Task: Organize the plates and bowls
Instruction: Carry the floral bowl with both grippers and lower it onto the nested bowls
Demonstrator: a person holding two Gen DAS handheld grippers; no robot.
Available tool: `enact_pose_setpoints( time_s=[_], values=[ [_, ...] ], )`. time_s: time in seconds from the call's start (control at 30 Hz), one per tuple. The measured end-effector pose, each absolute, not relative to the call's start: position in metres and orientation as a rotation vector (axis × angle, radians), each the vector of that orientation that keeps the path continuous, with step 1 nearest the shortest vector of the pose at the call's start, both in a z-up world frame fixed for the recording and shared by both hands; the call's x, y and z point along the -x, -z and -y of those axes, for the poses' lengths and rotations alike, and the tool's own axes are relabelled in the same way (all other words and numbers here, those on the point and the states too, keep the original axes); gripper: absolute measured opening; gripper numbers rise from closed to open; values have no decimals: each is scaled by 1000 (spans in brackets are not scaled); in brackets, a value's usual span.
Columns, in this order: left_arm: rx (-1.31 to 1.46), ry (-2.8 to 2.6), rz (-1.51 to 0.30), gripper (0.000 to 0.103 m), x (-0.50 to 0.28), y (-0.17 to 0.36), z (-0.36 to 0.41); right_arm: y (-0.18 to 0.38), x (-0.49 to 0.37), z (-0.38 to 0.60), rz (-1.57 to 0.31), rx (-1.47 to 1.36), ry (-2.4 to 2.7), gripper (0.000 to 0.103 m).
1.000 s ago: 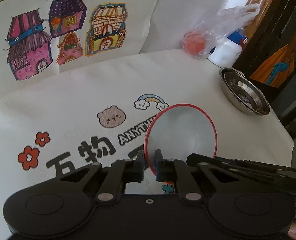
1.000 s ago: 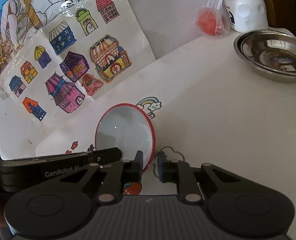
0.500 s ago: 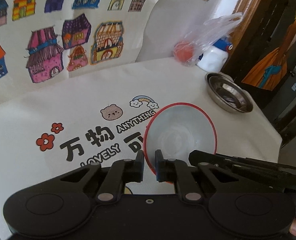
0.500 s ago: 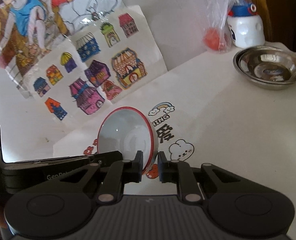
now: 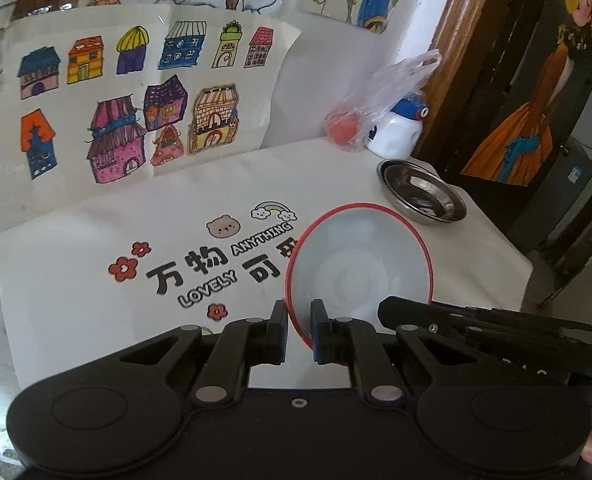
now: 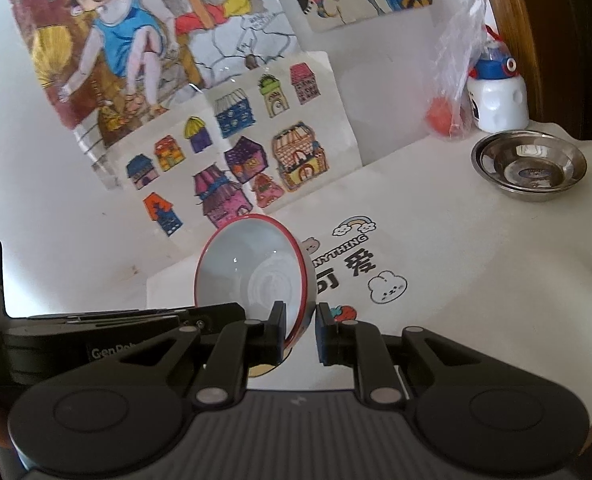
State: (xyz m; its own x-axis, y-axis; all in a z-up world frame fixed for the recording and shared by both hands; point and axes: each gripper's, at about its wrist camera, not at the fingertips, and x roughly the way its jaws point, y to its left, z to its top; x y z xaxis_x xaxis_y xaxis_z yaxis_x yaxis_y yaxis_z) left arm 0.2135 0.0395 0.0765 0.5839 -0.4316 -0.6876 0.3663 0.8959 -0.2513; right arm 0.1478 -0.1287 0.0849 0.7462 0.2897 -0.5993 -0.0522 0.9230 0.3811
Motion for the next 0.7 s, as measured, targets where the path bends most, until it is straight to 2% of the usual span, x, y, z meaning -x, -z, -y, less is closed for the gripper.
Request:
enact_pose_setpoints(
  time_s=[0.7],
  values=[
    [56, 500, -823, 15, -132, -87, -67, -100, -71, 101, -693, -284, -243, 17]
  ],
)
